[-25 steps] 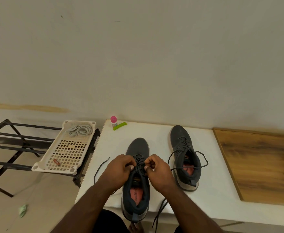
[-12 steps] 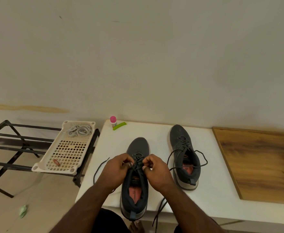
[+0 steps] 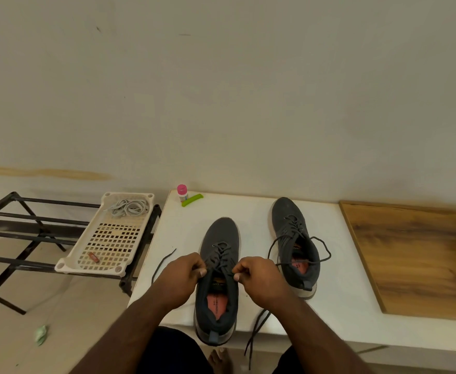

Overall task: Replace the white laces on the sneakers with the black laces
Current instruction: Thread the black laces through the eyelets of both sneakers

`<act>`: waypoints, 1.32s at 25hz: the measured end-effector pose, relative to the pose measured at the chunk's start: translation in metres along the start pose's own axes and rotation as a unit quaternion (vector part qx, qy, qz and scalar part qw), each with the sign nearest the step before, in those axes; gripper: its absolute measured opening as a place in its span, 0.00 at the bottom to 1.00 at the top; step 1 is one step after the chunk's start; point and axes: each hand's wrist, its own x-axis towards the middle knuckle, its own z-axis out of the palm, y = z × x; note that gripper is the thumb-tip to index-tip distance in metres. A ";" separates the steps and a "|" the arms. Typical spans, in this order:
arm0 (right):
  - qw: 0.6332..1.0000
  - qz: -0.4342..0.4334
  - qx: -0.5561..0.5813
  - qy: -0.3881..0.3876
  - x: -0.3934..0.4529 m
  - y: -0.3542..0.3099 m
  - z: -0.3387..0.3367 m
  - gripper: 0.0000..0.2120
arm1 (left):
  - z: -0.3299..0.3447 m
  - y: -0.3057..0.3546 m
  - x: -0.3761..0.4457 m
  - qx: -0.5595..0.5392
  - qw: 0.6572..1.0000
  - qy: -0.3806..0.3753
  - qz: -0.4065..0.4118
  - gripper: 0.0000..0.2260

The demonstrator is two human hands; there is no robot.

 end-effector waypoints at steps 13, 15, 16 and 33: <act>0.990 0.105 0.095 0.018 -0.028 -0.001 -0.038 0.04 | -0.020 0.007 -0.008 -0.158 0.982 0.008 -0.098 0.07; 0.948 0.113 0.296 0.018 -0.037 -0.016 -0.068 0.06 | -0.046 0.022 -0.012 -0.244 0.963 0.022 -0.110 0.08; 0.914 0.103 0.392 0.010 -0.043 -0.028 -0.083 0.07 | -0.060 0.033 -0.015 -0.286 0.952 0.031 -0.105 0.08; 0.850 -0.111 0.451 0.248 -0.060 -0.155 -0.133 0.03 | -0.161 0.140 -0.076 -0.464 0.881 0.065 0.061 0.08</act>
